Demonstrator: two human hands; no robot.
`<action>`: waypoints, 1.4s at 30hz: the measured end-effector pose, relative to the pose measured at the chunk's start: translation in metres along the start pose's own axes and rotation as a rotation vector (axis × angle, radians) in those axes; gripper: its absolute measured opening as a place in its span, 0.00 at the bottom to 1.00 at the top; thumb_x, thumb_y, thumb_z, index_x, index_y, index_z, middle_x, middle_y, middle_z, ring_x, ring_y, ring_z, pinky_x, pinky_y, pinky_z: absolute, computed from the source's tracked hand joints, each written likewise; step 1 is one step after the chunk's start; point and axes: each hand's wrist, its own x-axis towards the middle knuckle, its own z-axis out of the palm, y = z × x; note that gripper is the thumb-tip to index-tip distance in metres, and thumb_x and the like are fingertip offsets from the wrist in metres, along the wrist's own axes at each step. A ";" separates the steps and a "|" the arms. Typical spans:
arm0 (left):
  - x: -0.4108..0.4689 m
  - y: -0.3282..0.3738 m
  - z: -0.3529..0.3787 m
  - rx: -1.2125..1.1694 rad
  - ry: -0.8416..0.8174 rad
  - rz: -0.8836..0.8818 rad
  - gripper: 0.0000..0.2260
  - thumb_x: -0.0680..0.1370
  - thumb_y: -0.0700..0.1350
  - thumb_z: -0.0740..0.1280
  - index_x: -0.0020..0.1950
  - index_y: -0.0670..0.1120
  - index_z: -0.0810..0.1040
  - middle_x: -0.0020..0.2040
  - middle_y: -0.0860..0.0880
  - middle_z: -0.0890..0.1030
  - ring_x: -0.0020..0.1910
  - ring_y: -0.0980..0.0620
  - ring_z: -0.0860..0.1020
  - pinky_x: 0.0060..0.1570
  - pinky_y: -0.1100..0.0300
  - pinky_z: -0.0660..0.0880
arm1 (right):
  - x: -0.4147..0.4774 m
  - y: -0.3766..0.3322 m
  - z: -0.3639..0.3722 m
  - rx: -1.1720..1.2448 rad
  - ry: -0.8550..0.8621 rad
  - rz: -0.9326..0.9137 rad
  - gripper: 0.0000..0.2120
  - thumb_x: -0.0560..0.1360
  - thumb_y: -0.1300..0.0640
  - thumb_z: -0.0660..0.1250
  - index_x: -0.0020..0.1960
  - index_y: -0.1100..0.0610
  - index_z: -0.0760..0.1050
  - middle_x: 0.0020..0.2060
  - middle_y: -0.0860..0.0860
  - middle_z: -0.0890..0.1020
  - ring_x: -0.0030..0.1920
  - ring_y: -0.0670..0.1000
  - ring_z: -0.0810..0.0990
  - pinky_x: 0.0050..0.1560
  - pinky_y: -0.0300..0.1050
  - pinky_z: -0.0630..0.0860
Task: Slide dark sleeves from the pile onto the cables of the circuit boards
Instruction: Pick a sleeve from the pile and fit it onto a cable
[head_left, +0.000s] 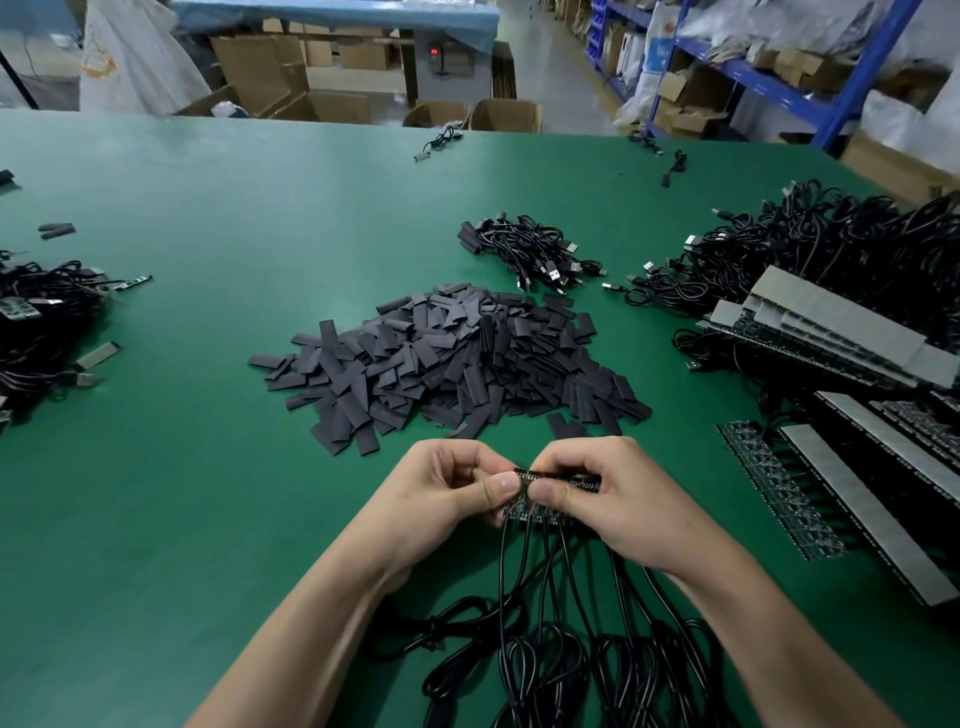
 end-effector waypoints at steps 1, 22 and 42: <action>0.000 0.000 0.000 -0.003 -0.001 -0.002 0.04 0.74 0.43 0.74 0.42 0.44 0.84 0.34 0.45 0.80 0.32 0.54 0.77 0.37 0.68 0.74 | 0.000 0.000 0.000 -0.001 0.003 0.000 0.07 0.78 0.51 0.73 0.43 0.42 0.82 0.39 0.40 0.84 0.44 0.41 0.82 0.44 0.34 0.73; 0.001 0.002 -0.010 -0.173 0.075 0.001 0.10 0.70 0.48 0.76 0.47 0.44 0.88 0.40 0.45 0.85 0.37 0.54 0.80 0.41 0.64 0.79 | 0.000 -0.002 0.002 -0.048 0.011 0.051 0.03 0.80 0.48 0.70 0.48 0.42 0.83 0.42 0.38 0.85 0.45 0.39 0.82 0.48 0.43 0.77; 0.003 0.006 -0.002 0.089 0.316 0.288 0.12 0.77 0.56 0.70 0.48 0.50 0.86 0.36 0.56 0.79 0.38 0.58 0.75 0.41 0.69 0.72 | -0.008 -0.022 0.017 0.271 0.322 -0.155 0.08 0.78 0.45 0.69 0.44 0.46 0.85 0.50 0.43 0.87 0.61 0.46 0.81 0.63 0.38 0.75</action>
